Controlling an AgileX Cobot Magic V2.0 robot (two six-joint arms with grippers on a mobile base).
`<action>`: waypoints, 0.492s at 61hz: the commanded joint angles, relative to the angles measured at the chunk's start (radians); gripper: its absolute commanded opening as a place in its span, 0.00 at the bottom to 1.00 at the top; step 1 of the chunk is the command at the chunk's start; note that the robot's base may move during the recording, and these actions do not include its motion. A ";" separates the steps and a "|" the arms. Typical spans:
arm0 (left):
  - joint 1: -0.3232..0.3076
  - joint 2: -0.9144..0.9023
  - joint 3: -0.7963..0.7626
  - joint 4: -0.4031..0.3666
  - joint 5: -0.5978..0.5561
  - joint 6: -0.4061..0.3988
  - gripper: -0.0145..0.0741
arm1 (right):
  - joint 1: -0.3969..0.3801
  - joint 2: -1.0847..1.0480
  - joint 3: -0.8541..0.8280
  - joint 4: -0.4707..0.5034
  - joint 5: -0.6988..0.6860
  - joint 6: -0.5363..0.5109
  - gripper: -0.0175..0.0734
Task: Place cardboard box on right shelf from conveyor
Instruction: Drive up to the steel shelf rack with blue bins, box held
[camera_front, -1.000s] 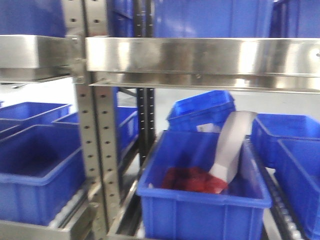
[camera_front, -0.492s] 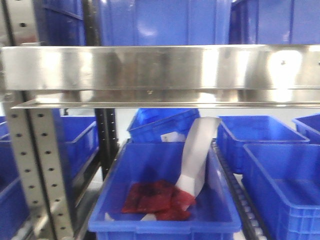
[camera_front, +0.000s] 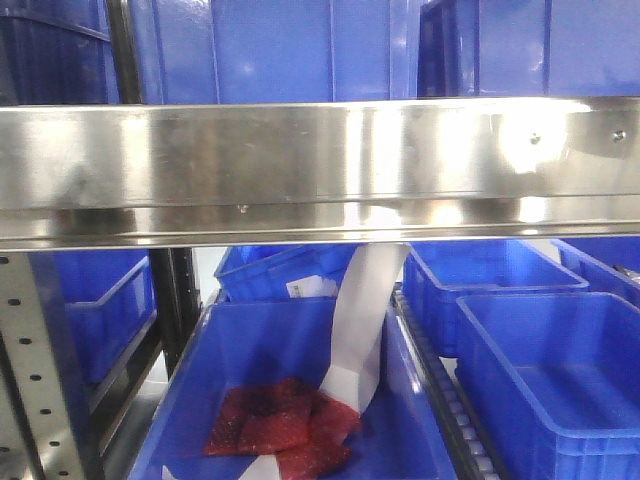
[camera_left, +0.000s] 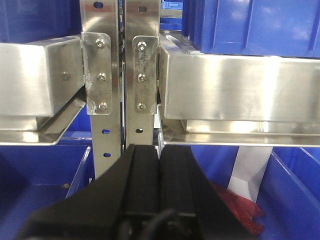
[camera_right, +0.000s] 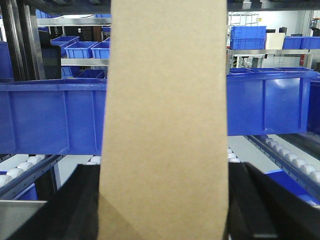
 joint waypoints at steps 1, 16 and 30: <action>-0.001 -0.005 0.006 -0.006 -0.085 0.000 0.03 | -0.007 0.009 -0.027 -0.001 -0.104 0.000 0.27; -0.001 -0.005 0.006 -0.006 -0.085 0.000 0.03 | -0.007 0.009 -0.027 -0.001 -0.106 0.000 0.27; -0.001 -0.005 0.006 -0.006 -0.085 0.000 0.03 | -0.007 0.009 -0.027 -0.002 -0.107 0.000 0.27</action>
